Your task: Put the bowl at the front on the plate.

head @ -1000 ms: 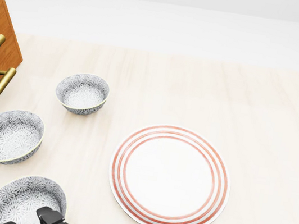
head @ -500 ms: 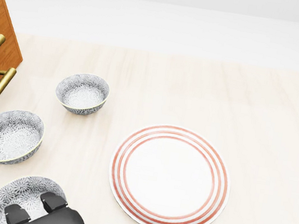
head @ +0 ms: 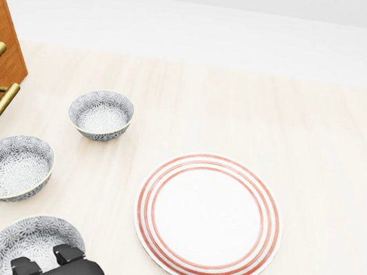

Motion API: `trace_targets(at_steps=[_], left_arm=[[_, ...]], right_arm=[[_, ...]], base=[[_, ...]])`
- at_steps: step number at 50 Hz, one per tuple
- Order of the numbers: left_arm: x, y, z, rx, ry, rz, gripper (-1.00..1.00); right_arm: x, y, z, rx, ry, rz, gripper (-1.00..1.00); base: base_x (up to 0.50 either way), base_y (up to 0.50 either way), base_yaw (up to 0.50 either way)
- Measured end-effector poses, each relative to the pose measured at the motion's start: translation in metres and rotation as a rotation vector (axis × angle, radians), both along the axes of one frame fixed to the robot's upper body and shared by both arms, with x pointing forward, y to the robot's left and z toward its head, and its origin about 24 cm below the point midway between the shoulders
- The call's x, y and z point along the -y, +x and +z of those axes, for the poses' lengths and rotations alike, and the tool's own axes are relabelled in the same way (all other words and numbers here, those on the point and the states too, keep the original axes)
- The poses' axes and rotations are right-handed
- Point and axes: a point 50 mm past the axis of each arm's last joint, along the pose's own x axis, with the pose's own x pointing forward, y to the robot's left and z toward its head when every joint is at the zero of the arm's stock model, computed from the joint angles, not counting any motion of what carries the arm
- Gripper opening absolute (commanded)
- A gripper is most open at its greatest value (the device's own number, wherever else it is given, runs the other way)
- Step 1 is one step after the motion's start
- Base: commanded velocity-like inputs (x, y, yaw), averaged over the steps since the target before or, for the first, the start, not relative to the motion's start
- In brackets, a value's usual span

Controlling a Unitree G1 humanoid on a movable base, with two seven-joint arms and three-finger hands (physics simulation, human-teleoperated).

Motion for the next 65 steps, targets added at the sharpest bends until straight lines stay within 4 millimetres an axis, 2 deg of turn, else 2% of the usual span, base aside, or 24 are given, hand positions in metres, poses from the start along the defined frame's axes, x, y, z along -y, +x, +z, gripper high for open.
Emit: trace_targets(at_steps=[19, 20, 21, 22, 29, 44, 55, 65], left_arm=[[0.000, 0.000, 0.001, 0.004, 0.001, 0.000, 1.00], [0.000, 0.000, 0.001, 0.004, 0.000, 0.000, 1.00], [0.000, 0.000, 0.000, 0.003, 0.000, 0.000, 1.00], [0.000, 0.001, 0.000, 0.003, -0.001, 0.000, 1.00], [0.000, 0.001, -0.001, 0.001, -0.004, -0.001, 1.00], [0.000, 0.001, 0.001, 0.007, -0.001, 0.000, 1.00], [-0.001, 0.001, 0.001, 0.011, -0.001, 0.001, 1.00], [0.000, 0.001, 0.000, 0.005, -0.004, -0.002, 1.00]], right_arm=[[0.003, 0.010, -0.009, -0.048, -0.019, -0.023, 1.00], [0.003, 0.011, -0.010, -0.052, -0.019, -0.024, 0.89], [0.003, 0.011, -0.010, -0.053, -0.021, -0.024, 0.47], [0.003, 0.013, -0.009, -0.049, -0.017, -0.025, -1.00], [0.001, 0.020, 0.003, -0.017, 0.016, -0.027, -1.00], [0.001, 0.025, 0.009, -0.011, 0.037, -0.053, -1.00], [0.014, 0.029, 0.019, 0.052, 0.049, -0.090, -1.00], [0.026, 0.033, 0.039, 0.155, 0.073, -0.132, -1.00]], base=[[0.00, 0.00, 0.00], [0.00, 0.00, 0.00], [0.00, 0.00, 0.00], [0.00, 0.00, 0.00], [0.00, 0.00, 0.00], [0.00, 0.00, 0.00], [0.00, 0.00, 0.00], [0.00, 0.00, 0.00]])
